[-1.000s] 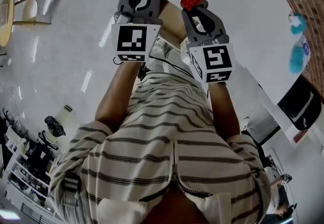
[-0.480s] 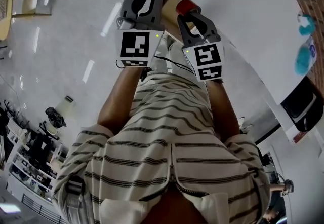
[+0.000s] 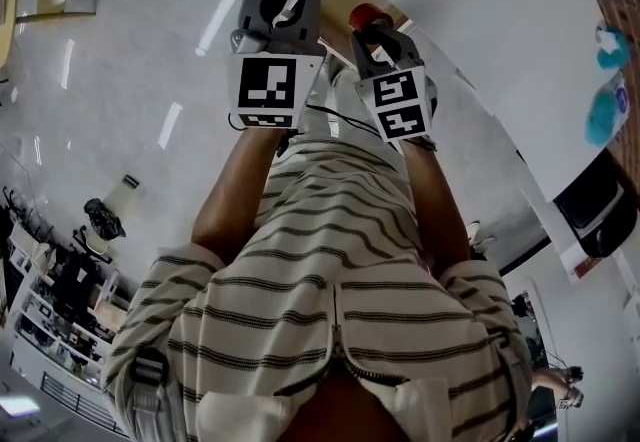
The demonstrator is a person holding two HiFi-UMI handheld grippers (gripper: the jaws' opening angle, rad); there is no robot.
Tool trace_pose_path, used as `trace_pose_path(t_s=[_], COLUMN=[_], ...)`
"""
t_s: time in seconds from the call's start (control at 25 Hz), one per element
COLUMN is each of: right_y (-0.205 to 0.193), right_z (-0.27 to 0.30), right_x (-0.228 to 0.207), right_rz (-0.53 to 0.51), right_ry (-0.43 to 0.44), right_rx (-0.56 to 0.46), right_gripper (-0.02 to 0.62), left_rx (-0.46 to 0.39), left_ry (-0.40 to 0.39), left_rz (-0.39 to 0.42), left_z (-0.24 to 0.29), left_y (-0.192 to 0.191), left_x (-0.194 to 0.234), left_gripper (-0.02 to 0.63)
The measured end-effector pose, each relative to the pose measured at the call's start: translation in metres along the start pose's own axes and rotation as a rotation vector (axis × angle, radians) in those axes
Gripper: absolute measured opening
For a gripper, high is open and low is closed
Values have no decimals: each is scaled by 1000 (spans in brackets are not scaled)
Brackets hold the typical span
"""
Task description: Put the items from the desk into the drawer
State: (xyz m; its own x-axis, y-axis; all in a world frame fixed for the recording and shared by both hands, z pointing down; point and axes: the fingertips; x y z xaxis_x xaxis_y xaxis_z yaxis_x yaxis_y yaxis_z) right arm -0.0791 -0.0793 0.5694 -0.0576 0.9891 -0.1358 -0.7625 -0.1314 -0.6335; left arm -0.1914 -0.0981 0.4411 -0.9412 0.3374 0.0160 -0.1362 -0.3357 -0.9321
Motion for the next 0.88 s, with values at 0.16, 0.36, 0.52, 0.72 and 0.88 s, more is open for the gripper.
trace_pose_path(t_s=[0.16, 0.36, 0.52, 0.72, 0.88], right_y=[-18, -40, -58, -74, -87], right_z=[11, 25, 37, 53, 64], right_x=[3, 6, 5, 4, 6], right_rz=[-9, -39, -68, -88, -144], right_ry=[-2, 3, 0, 5, 15], right_rx=[36, 88, 164, 224, 280], right_gripper=[80, 80, 80, 80, 80], left_rx=[12, 45, 65, 89, 123], left_ry=[-6, -5, -4, -4, -6], left_rz=[-10, -16, -24, -31, -46], left_z=[-1, -2, -4, -4, -2], left_y=[-9, -25, -35, -51, -69], left_x=[-4, -8, -7, -6, -8], left_gripper=[8, 8, 8, 8, 8])
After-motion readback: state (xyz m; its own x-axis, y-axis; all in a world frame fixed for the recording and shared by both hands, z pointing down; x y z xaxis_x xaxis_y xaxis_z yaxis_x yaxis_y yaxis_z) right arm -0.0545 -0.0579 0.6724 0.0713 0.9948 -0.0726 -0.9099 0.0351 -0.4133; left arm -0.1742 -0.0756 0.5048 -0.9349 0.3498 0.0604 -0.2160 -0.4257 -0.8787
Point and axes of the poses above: the fingertips, and each gripper's own axes: z forward along the fingers, x to its left, y out of its top
